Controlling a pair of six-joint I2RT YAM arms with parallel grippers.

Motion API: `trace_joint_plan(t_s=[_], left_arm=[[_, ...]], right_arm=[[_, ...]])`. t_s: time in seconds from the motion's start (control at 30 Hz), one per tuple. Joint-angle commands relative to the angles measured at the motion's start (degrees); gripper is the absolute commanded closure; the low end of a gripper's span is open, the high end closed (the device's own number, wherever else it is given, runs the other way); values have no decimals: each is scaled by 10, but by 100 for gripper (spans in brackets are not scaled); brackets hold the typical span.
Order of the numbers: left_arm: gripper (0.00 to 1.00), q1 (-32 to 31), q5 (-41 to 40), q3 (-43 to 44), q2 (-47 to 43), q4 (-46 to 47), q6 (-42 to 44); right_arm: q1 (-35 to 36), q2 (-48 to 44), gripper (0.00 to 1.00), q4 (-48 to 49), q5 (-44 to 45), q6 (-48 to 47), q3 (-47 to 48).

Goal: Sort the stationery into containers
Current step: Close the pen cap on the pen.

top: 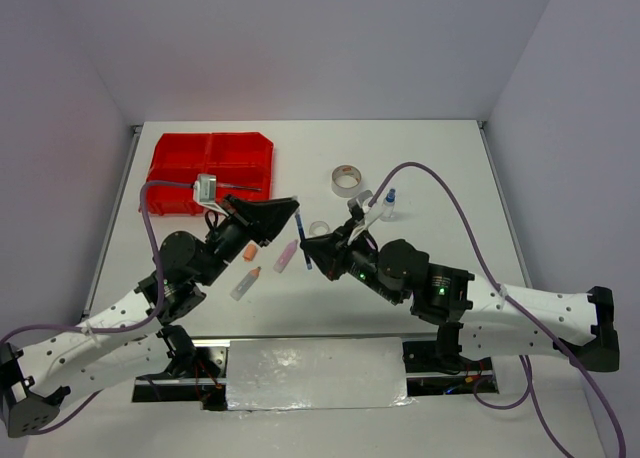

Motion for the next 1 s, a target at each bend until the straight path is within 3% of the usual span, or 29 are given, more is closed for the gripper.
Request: trace_joint_plan(t_s=[0.0, 0.27, 0.7, 0.97], left_arm=[[84, 1, -1, 20, -4, -27, -3], [68, 0, -5, 56, -5, -87, 8], [64, 1, -15, 69, -10, -103, -13], [48, 0, 12, 97, 0, -120, 24]], right_arm=[[0, -6, 100, 60, 27, -46, 41], [0, -7, 100, 141, -8, -156, 19], [1, -1, 100, 197, 0, -135, 7], [1, 5, 100, 178, -8, -139, 19]])
